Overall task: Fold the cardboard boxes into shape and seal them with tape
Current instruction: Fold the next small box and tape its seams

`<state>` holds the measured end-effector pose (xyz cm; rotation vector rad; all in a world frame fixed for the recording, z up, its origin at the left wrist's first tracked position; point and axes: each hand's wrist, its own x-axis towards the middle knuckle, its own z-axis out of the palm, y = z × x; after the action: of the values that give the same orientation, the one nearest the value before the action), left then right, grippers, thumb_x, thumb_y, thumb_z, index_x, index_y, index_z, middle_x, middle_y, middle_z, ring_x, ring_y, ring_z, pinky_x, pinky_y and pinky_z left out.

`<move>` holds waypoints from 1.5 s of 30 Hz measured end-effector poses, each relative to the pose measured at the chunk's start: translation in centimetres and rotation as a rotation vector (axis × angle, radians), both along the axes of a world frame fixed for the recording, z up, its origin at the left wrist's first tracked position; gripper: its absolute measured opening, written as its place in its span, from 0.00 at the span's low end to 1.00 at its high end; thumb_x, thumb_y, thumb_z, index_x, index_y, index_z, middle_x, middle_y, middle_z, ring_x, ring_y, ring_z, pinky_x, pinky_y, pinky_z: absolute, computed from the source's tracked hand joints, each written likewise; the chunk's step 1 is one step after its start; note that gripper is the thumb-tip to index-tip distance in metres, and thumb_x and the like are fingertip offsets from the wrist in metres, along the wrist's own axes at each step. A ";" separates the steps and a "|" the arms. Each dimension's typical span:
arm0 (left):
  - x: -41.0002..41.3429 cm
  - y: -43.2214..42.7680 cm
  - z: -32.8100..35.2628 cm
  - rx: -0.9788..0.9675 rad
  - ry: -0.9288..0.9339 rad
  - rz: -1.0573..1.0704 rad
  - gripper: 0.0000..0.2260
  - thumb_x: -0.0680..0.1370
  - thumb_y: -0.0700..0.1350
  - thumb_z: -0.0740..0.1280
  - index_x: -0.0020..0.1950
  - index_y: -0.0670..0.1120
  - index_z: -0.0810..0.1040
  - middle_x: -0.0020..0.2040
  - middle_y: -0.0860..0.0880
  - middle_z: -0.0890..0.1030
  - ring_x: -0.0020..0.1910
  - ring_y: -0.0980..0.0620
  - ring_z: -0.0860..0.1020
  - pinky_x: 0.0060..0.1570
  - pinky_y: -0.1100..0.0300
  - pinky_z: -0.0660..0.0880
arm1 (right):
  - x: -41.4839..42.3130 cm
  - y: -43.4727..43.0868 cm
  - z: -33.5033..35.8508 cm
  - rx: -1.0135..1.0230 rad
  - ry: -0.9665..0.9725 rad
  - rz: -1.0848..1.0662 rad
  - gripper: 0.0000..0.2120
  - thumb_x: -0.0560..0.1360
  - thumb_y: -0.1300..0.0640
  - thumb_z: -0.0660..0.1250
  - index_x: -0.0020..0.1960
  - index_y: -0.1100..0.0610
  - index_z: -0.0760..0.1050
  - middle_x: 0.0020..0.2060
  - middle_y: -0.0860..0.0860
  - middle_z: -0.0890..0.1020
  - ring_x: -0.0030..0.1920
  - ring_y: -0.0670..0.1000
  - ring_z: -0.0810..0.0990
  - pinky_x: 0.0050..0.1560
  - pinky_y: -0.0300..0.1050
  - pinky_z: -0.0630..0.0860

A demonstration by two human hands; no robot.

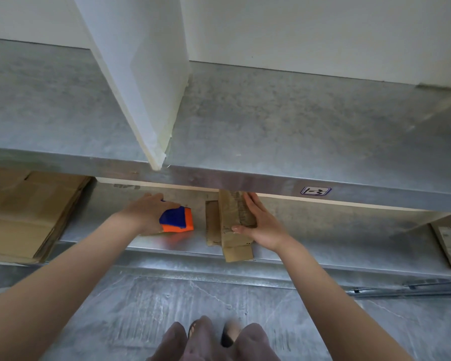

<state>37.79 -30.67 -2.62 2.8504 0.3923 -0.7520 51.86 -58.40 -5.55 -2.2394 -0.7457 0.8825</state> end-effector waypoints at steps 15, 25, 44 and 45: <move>-1.0 1.1 -0.5 0.091 0.037 0.046 0.33 0.75 0.60 0.64 0.76 0.65 0.51 0.78 0.55 0.48 0.76 0.43 0.45 0.70 0.36 0.52 | -1.2 0.3 0.2 0.060 0.009 -0.070 0.46 0.70 0.40 0.73 0.77 0.35 0.46 0.76 0.34 0.40 0.77 0.47 0.55 0.73 0.50 0.63; 1.6 -6.5 0.7 0.033 -0.239 -0.074 0.32 0.77 0.67 0.55 0.76 0.64 0.43 0.79 0.58 0.46 0.77 0.48 0.38 0.68 0.35 0.28 | -2.8 -0.8 -0.3 0.051 -0.094 -0.100 0.36 0.75 0.37 0.64 0.77 0.36 0.49 0.79 0.44 0.49 0.77 0.50 0.59 0.72 0.45 0.62; 3.0 -8.7 -1.1 -0.385 -0.395 -0.111 0.16 0.78 0.59 0.60 0.65 0.58 0.72 0.73 0.55 0.59 0.75 0.53 0.52 0.71 0.55 0.58 | -1.5 -3.1 -1.3 0.067 -0.290 -0.018 0.26 0.77 0.45 0.65 0.74 0.40 0.63 0.70 0.49 0.65 0.67 0.54 0.69 0.62 0.52 0.74; 3.7 -8.5 -0.6 -0.465 -0.342 -0.093 0.11 0.78 0.57 0.64 0.60 0.62 0.71 0.71 0.56 0.59 0.73 0.54 0.55 0.70 0.57 0.60 | -2.1 -3.0 -1.2 0.069 -0.334 -0.062 0.24 0.77 0.45 0.63 0.73 0.43 0.66 0.68 0.50 0.67 0.65 0.55 0.70 0.59 0.52 0.75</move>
<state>41.44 -39.18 -3.21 2.4938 0.0272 -0.3020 49.75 -61.44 -6.74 -2.3618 -0.8352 0.4498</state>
